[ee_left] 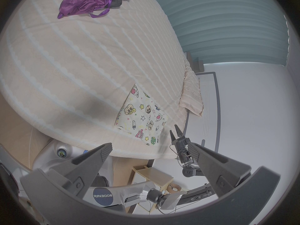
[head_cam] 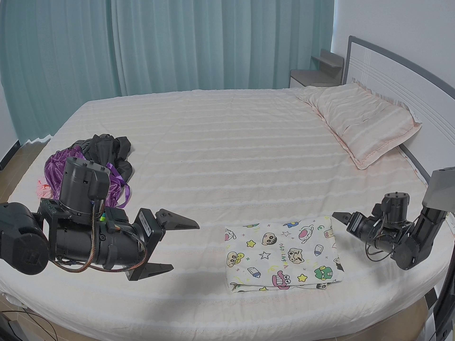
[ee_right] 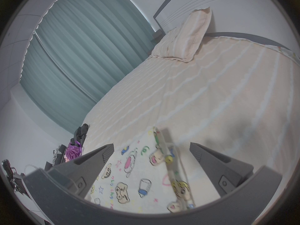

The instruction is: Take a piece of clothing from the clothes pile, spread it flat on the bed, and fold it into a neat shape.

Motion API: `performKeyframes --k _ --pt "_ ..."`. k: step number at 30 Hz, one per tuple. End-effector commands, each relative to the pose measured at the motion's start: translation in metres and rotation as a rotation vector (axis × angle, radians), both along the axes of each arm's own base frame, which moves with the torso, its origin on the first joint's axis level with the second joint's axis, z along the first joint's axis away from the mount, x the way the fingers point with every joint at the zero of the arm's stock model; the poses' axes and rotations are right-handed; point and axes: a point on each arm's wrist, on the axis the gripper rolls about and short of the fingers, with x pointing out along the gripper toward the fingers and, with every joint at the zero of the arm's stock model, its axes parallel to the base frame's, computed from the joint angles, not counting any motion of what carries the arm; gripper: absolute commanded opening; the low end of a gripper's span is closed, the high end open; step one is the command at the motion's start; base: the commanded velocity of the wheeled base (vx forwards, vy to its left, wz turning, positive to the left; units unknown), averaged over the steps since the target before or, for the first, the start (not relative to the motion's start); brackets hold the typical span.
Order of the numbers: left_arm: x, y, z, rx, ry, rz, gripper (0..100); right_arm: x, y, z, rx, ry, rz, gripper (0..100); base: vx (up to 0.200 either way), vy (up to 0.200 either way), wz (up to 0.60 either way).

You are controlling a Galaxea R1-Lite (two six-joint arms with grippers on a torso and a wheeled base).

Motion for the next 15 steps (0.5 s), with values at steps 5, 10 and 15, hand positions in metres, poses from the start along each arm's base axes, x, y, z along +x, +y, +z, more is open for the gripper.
performKeyframes --k 5,10,15 --pt "0.000 0.000 -0.003 0.005 0.009 -0.002 100 0.048 0.028 -0.028 0.017 0.024 0.096 100 0.000 0.000 0.00" --pt "0.000 0.000 -0.003 0.005 0.009 -0.002 100 0.057 0.032 -0.038 0.007 0.039 0.103 100 0.000 0.000 0.00" --pt "0.000 0.000 -0.003 0.005 0.009 -0.003 100 0.066 0.023 -0.042 -0.015 0.050 0.087 100 0.000 0.000 0.00"
